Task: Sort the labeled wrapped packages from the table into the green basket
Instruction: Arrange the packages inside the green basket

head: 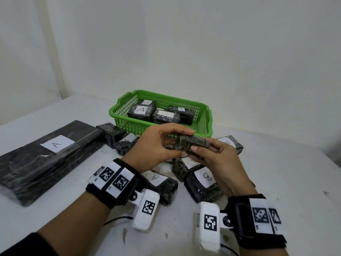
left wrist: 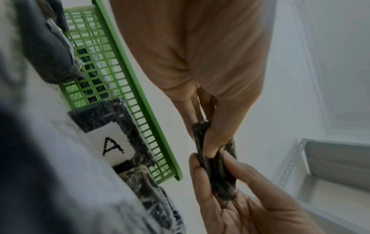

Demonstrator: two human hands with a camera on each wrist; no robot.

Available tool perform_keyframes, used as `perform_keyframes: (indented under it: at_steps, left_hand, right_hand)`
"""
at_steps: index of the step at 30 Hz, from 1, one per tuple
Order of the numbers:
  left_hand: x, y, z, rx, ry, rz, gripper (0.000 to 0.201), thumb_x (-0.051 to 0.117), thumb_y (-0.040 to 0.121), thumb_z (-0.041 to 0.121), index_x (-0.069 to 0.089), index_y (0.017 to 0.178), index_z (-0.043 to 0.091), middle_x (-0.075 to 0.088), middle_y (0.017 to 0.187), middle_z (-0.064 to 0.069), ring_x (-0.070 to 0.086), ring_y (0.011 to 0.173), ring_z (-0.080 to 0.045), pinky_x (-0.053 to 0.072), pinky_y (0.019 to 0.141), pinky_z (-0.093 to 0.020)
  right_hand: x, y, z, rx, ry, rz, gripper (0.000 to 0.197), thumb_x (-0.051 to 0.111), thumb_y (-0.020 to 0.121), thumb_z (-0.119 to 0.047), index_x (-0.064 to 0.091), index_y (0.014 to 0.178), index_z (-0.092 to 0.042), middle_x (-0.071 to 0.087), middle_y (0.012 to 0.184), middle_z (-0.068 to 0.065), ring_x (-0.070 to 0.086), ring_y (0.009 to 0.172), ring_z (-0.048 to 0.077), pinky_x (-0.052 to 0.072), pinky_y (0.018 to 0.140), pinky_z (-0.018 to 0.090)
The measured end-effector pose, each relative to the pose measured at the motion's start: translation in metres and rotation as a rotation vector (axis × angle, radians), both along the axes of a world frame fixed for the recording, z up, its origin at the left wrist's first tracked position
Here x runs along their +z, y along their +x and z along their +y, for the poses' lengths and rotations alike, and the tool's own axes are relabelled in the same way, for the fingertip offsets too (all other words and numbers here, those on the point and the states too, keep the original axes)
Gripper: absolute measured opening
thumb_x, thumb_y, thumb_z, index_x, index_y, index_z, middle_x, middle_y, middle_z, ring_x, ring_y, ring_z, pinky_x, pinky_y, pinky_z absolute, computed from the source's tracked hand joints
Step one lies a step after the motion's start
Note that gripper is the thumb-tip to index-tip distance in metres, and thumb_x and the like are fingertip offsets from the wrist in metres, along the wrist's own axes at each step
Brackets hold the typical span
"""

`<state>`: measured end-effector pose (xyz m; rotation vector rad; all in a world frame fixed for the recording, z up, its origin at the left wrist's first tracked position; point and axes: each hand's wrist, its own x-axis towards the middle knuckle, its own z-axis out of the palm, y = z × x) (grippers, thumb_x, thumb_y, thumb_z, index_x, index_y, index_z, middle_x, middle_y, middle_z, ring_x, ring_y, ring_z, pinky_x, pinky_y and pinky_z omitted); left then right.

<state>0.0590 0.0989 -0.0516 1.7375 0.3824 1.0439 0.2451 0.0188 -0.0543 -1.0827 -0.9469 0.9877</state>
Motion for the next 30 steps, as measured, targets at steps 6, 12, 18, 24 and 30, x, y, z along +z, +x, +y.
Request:
perform_keyframes:
  at_steps: [6, 12, 18, 24, 30]
  left_hand:
    - [0.0, 0.001, 0.0, -0.007, -0.017, 0.013, 0.05, 0.078, 0.077, -0.017, 0.069, 0.124, -0.001, 0.072, 0.126, -0.014, 0.072, 0.116, -0.027, 0.058, 0.101, -0.042]
    - [0.008, -0.009, 0.005, 0.019, -0.001, -0.03, 0.049, 0.079, 0.075, -0.015, 0.069, 0.121, -0.002, 0.072, 0.123, -0.014, 0.071, 0.117, -0.028, 0.058, 0.1, -0.041]
    - [0.005, -0.006, 0.002, 0.0, 0.037, -0.003, 0.048, 0.077, 0.078, -0.019, 0.069, 0.122, -0.001, 0.07, 0.124, -0.014, 0.069, 0.118, -0.027, 0.058, 0.1, -0.042]
    - [0.005, -0.006, 0.001, -0.002, -0.029, 0.001, 0.05, 0.079, 0.083, -0.003, 0.066, 0.13, 0.006, 0.072, 0.126, -0.009, 0.07, 0.119, -0.023, 0.057, 0.102, -0.042]
    - [0.007, -0.008, 0.001, 0.073, 0.049, 0.009, 0.048, 0.082, 0.079, -0.007, 0.071, 0.124, 0.005, 0.077, 0.117, -0.006, 0.075, 0.109, -0.021, 0.059, 0.097, -0.038]
  right_hand:
    - [0.002, -0.003, -0.003, -0.027, 0.014, -0.007, 0.027, 0.076, 0.087, 0.0, 0.072, 0.114, 0.006, 0.08, 0.102, 0.019, 0.079, 0.092, 0.027, 0.064, 0.08, 0.03]
    - [0.008, 0.001, -0.007, 0.035, 0.021, 0.028, 0.028, 0.07, 0.09, 0.006, 0.07, 0.118, 0.006, 0.079, 0.108, 0.021, 0.078, 0.1, 0.03, 0.064, 0.084, 0.031]
    - [0.007, -0.002, -0.006, 0.0, 0.046, -0.01, 0.044, 0.082, 0.075, -0.008, 0.071, 0.117, 0.002, 0.08, 0.107, 0.018, 0.078, 0.101, 0.033, 0.064, 0.09, 0.039]
    - [0.006, -0.002, -0.006, -0.054, 0.112, -0.122, 0.043, 0.082, 0.078, 0.003, 0.072, 0.119, -0.006, 0.08, 0.112, 0.013, 0.075, 0.111, 0.029, 0.057, 0.101, 0.045]
    - [0.006, -0.002, -0.006, 0.034, 0.044, -0.037, 0.061, 0.09, 0.068, -0.023, 0.071, 0.123, -0.008, 0.078, 0.118, 0.014, 0.076, 0.11, 0.026, 0.061, 0.094, 0.038]
